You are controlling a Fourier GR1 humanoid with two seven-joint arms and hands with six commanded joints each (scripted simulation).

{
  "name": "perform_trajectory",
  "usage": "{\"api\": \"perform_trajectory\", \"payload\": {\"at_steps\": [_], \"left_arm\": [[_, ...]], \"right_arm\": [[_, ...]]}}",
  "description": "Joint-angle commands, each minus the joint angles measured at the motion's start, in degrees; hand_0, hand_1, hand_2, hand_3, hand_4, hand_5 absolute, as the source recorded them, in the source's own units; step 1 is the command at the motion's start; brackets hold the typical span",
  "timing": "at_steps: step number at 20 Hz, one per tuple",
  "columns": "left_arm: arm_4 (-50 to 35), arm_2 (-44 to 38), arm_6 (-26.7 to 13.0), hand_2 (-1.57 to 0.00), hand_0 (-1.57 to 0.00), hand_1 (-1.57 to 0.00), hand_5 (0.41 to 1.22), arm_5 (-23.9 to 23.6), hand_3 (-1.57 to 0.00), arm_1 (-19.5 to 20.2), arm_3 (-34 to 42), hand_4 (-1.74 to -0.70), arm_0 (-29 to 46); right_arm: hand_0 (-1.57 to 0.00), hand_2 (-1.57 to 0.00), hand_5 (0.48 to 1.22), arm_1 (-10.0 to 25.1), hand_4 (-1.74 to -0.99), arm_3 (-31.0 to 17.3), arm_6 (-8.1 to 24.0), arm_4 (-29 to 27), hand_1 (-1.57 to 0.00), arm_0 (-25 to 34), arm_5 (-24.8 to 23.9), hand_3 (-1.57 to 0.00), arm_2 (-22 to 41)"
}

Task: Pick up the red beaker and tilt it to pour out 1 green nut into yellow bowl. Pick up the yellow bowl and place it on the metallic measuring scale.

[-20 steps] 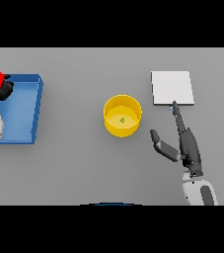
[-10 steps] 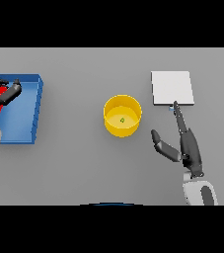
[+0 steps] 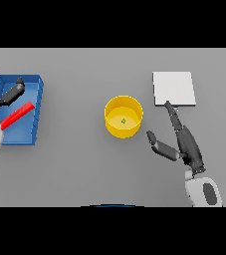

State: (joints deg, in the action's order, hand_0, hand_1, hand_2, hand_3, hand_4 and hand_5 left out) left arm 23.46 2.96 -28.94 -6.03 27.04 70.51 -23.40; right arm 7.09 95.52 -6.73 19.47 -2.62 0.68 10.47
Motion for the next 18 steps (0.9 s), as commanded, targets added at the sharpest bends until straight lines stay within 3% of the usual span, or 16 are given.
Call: {"api": "perform_trajectory", "payload": {"at_steps": [1,4,7,12,15,18], "left_arm": [[0.0,0.0,0.2,-0.04,-0.05,-0.04,0.659,-0.1,-0.04,0.0,0.1,-0.76,0.2],[-0.4,0.2,0.9,-0.02,-0.03,-0.02,0.664,0.0,-0.02,-0.4,0.0,-0.74,-0.1],[-0.5,0.2,0.9,-0.01,-0.01,-0.01,0.677,0.3,-0.01,-0.1,0.5,-0.73,0.2],[-0.6,0.0,0.2,0.0,0.0,0.0,0.696,0.7,0.0,0.6,0.7,-0.74,0.4],[-0.7,0.2,0.7,0.0,0.0,0.0,0.702,1.1,0.0,0.6,0.9,-0.74,0.7],[-0.5,0.3,0.1,0.0,0.0,0.0,0.706,0.8,0.0,0.4,0.6,-0.75,0.5]], "right_arm": [[0.0,0.0,0.674,2.9,-1.022,-0.3,0.4,1.8,0.0,2.1,1.5,0.0,0.4],[0.0,0.0,0.677,9.0,-1.094,-1.8,2.7,7.8,0.0,8.4,6.6,0.0,4.0],[0.0,0.0,0.674,13.0,-1.174,-5.1,2.4,14.4,0.0,14.7,9.9,0.0,8.3],[0.0,0.0,0.684,18.2,-1.225,-9.7,-2.5,21.1,0.0,24.2,15.9,0.0,14.6],[0.0,0.0,0.703,19.6,-1.223,-13.0,-3.7,25.7,0.0,29.3,18.4,0.0,19.0],[0.0,0.0,0.714,18.7,-1.213,-16.2,-5.0,28.4,0.0,32.7,20.3,0.0,22.6]]}}
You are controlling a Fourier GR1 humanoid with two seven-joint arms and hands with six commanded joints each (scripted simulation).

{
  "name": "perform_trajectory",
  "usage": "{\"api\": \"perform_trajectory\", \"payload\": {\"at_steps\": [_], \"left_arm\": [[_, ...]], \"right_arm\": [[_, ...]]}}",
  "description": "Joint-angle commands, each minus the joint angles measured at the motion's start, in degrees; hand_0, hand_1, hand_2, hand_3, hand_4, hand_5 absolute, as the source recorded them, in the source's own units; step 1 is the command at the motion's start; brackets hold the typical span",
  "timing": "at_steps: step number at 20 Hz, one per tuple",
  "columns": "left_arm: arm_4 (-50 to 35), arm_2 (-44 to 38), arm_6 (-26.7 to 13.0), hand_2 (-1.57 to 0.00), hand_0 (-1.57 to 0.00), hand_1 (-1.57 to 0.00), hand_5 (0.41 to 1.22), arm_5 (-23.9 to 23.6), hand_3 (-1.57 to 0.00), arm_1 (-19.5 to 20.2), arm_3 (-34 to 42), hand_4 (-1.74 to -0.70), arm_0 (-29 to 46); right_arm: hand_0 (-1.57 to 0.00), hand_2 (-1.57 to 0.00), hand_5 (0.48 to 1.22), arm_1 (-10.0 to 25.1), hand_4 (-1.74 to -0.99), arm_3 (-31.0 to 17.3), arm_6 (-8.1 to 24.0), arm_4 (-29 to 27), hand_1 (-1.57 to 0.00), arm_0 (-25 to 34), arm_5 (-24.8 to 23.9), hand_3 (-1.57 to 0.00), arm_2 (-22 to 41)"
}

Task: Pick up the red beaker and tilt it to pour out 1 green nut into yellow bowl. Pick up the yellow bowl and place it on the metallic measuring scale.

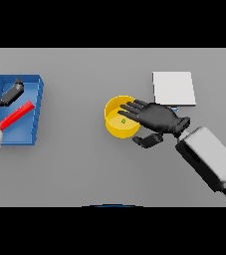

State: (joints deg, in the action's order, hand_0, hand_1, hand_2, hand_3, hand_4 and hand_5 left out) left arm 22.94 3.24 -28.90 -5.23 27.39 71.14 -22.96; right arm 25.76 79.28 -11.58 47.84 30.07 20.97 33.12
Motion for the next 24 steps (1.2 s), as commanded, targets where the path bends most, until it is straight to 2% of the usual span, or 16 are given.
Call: {"api": "perform_trajectory", "payload": {"at_steps": [1,3,7,12,14,16,19,21,22,23,24], "left_arm": [[-0.2,-0.4,0.6,0.0,0.0,0.0,0.707,0.1,0.0,0.5,0.3,-0.75,0.3],[0.0,-0.2,-0.1,0.0,0.0,0.0,0.701,0.0,0.0,0.2,-0.3,-0.75,-0.2],[-0.3,-0.6,1.1,0.0,0.0,0.0,0.699,0.1,0.0,1.1,0.4,-0.74,0.6],[-0.4,-0.6,0.4,0.0,0.0,0.0,0.697,0.1,0.0,0.9,0.6,-0.74,0.4],[-0.8,-1.3,1.2,0.0,0.0,0.0,0.699,0.4,0.0,1.8,0.1,-0.74,0.5],[-0.7,-1.0,1.0,0.0,0.0,0.0,0.698,0.6,0.0,1.5,0.1,-0.75,0.5],[-0.6,-1.0,0.7,0.0,0.0,0.0,0.697,0.5,0.0,1.4,-0.8,-0.74,-0.1],[-0.7,-1.2,1.7,0.0,0.0,0.0,0.7,0.4,0.0,1.7,-0.4,-0.75,0.8],[-0.6,-0.9,1.5,0.0,0.0,0.0,0.701,0.3,0.0,1.4,-0.1,-0.75,0.9],[-0.4,-1.1,1.3,0.0,0.0,0.0,0.701,0.2,0.0,1.8,-0.5,-0.75,0.4],[-0.4,-1.1,1.4,0.0,0.0,0.0,0.7,0.3,0.0,1.8,-0.3,-0.75,0.3]], "right_arm": [[0.0,0.0,0.717,-0.4,-1.215,-1.9,-0.5,0.8,0.0,1.1,0.4,0.0,1.0],[0.0,0.0,0.722,-1.3,-1.221,-4.0,-0.4,1.1,0.0,2.6,2.0,0.0,2.2],[0.0,0.0,0.73,-3.6,-1.245,-7.8,-0.7,2.1,0.0,6.0,4.0,0.0,4.6],[0.0,0.0,0.734,-5.4,-1.259,-12.2,-0.3,3.5,0.0,9.6,5.0,0.0,6.3],[0.0,0.0,0.739,-4.6,-1.263,-12.7,-0.9,3.4,0.0,10.0,6.2,0.0,6.4],[0.0,0.0,0.74,-6.2,-1.27,-14.4,0.5,3.7,0.0,10.3,6.7,0.0,7.1],[0.0,-0.01,0.753,-6.3,-1.285,-16.8,-0.2,3.2,0.0,11.0,7.8,-0.05,6.9],[0.0,-0.04,0.776,-7.3,-1.293,-16.9,2.5,2.5,-0.01,10.8,9.6,-0.1,6.3],[-0.03,-0.07,0.805,-7.4,-1.302,-16.4,3.2,2.2,-0.04,10.2,10.1,-0.14,6.2],[-0.16,-0.15,0.839,-7.3,-1.321,-15.9,3.4,2.3,-0.14,10.1,10.4,-0.18,6.4],[-0.44,-0.38,0.915,-7.1,-1.351,-16.2,2.5,2.3,-0.42,10.2,10.2,-0.24,6.5]]}}
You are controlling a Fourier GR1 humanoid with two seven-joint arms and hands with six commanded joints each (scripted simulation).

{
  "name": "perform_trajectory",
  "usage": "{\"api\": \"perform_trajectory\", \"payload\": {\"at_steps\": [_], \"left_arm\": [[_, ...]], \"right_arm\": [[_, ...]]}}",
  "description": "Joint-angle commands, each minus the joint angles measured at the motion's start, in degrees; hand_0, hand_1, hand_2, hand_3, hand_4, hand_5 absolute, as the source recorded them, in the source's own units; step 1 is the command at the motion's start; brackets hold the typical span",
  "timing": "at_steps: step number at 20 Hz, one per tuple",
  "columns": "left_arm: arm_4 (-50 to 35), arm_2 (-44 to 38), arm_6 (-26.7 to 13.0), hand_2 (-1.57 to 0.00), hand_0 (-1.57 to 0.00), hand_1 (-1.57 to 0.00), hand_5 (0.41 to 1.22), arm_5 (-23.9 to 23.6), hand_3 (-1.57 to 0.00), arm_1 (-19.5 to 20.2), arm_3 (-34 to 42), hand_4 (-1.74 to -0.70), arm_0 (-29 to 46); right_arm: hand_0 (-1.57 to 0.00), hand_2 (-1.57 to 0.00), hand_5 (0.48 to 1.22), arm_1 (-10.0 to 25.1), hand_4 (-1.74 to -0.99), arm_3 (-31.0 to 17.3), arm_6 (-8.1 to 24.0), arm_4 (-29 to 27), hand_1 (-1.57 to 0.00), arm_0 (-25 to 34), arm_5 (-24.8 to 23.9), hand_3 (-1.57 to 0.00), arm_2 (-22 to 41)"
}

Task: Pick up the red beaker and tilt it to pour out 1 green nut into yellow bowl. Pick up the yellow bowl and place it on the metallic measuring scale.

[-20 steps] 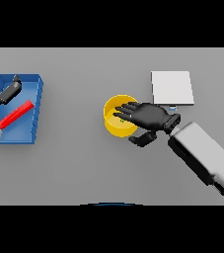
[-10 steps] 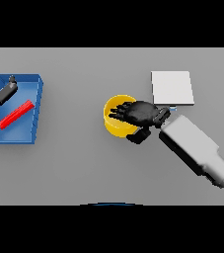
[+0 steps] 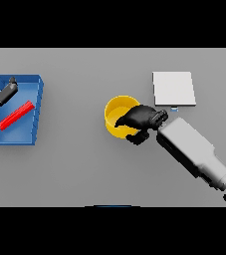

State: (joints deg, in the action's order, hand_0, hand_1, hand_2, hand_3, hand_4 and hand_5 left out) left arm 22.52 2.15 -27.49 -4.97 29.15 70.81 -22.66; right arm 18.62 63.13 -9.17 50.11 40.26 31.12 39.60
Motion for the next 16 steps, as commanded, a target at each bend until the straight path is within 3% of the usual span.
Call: {"api": "perform_trajectory", "payload": {"at_steps": [1,4,6,8,11,15,16], "left_arm": [[0.1,0.1,0.2,0.0,0.0,0.0,0.703,-0.2,0.0,-0.3,0.0,-0.76,0.2],[0.0,0.1,-0.1,0.0,0.0,0.0,0.701,-0.1,0.0,-0.1,0.2,-0.76,0.1],[0.2,0.3,-0.2,0.0,0.0,0.0,0.698,-0.1,0.0,-0.2,0.3,-0.75,0.3],[0.1,0.5,0.1,0.0,0.0,0.0,0.692,0.1,0.0,-0.4,0.7,-0.75,0.6],[0.5,0.6,-0.3,0.0,0.0,0.0,0.689,0.1,0.0,-0.3,0.1,-0.74,0.2],[0.4,0.4,-0.1,0.0,0.0,0.0,0.685,0.2,0.0,0.2,0.5,-0.73,0.2],[0.5,0.5,0.3,0.0,0.0,0.0,0.687,0.2,0.0,0.0,-0.5,-0.73,0.1]], "right_arm": [[-0.67,-0.61,0.976,0.2,-1.394,-0.2,-1.1,-0.1,-0.65,0.0,-0.6,-0.31,0.0],[-1.11,-1.08,1.096,0.5,-1.557,0.4,-2.2,-1.1,-1.1,-0.1,1.6,-0.71,-0.2],[-1.28,-1.18,1.141,0.3,-1.623,0.6,-1.0,-1.4,-1.27,0.2,2.5,-1.01,0.1],[-1.38,-1.23,1.17,0.5,-1.666,1.0,-0.4,-1.9,-1.38,0.1,2.6,-1.21,0.2],[-1.47,-1.28,1.195,1.1,-1.702,1.3,-1.2,-2.5,-1.47,0.2,1.9,-1.37,0.4],[-1.53,-1.31,1.21,2.6,-1.725,3.3,-2.1,-2.8,-1.53,-0.2,1.4,-1.4,0.4],[-1.54,-1.33,1.212,2.6,-1.728,3.9,-0.8,-3.0,-1.54,0.1,1.9,-1.38,-0.1]]}}
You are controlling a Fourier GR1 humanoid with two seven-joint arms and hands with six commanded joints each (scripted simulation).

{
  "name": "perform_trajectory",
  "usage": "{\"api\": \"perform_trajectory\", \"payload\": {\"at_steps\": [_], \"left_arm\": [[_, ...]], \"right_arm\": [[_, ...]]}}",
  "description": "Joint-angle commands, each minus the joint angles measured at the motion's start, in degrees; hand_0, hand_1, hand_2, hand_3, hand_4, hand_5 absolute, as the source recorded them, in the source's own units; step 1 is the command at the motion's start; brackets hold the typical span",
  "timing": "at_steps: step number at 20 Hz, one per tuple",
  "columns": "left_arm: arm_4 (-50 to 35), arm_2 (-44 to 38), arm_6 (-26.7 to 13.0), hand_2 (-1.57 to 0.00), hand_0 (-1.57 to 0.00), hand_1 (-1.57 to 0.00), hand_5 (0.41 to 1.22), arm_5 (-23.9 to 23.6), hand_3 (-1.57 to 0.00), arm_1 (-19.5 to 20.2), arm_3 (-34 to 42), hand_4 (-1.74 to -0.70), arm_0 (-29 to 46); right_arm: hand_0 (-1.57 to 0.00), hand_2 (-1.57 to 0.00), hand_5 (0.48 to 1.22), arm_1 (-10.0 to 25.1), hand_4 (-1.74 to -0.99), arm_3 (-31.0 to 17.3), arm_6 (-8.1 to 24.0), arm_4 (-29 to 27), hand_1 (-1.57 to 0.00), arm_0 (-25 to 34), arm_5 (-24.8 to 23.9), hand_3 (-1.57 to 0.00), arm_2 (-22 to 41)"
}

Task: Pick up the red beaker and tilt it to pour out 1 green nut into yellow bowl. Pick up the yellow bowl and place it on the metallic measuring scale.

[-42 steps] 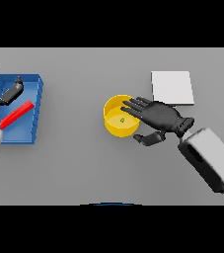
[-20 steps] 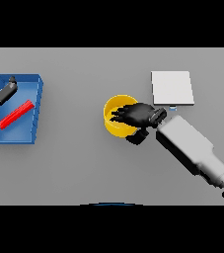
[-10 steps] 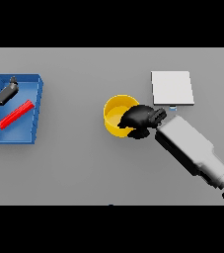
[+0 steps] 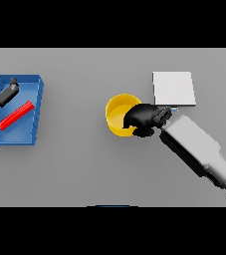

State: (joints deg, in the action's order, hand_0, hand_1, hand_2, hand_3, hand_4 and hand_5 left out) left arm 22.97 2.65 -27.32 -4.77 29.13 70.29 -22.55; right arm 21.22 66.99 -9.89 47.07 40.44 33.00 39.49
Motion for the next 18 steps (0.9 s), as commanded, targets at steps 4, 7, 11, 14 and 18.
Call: {"api": "perform_trajectory", "payload": {"at_steps": [4,7,11,14,18], "left_arm": [[0.1,0.1,0.2,0.0,0.0,0.0,0.69,0.0,0.0,0.1,0.8,-0.74,-0.2],[-0.2,-0.2,0.6,0.0,0.0,0.0,0.696,-0.2,0.0,0.2,0.9,-0.74,-0.1],[-0.2,-0.4,0.8,0.0,0.0,0.0,0.697,-0.3,0.0,0.1,-0.2,-0.74,-0.9],[0.0,-0.4,0.0,0.0,0.0,0.0,0.702,0.1,0.0,0.8,0.5,-0.74,-0.6],[-0.1,-0.3,-0.7,0.0,0.0,0.0,0.71,0.4,0.0,0.5,1.3,-0.74,-0.7]], "right_arm": [[-1.56,-1.4,1.217,1.1,-1.736,3.6,2.3,-1.6,-1.56,1.3,3.2,-1.27,-2.3],[-1.56,-1.41,1.219,3.3,-1.738,6.7,3.8,-2.1,-1.56,1.3,3.4,-1.26,-4.2],[-1.57,-1.43,1.22,3.9,-1.74,7.0,4.8,-2.8,-1.57,2.6,3.2,-1.33,-6.7],[-1.57,-1.47,1.22,4.6,-1.74,5.7,5.8,-3.1,-1.57,2.5,2.3,-1.31,-8.5],[-1.57,-1.52,1.221,7.0,-1.741,1.6,4.4,-2.3,-1.57,4.3,-1.4,-1.23,-11.4]]}}
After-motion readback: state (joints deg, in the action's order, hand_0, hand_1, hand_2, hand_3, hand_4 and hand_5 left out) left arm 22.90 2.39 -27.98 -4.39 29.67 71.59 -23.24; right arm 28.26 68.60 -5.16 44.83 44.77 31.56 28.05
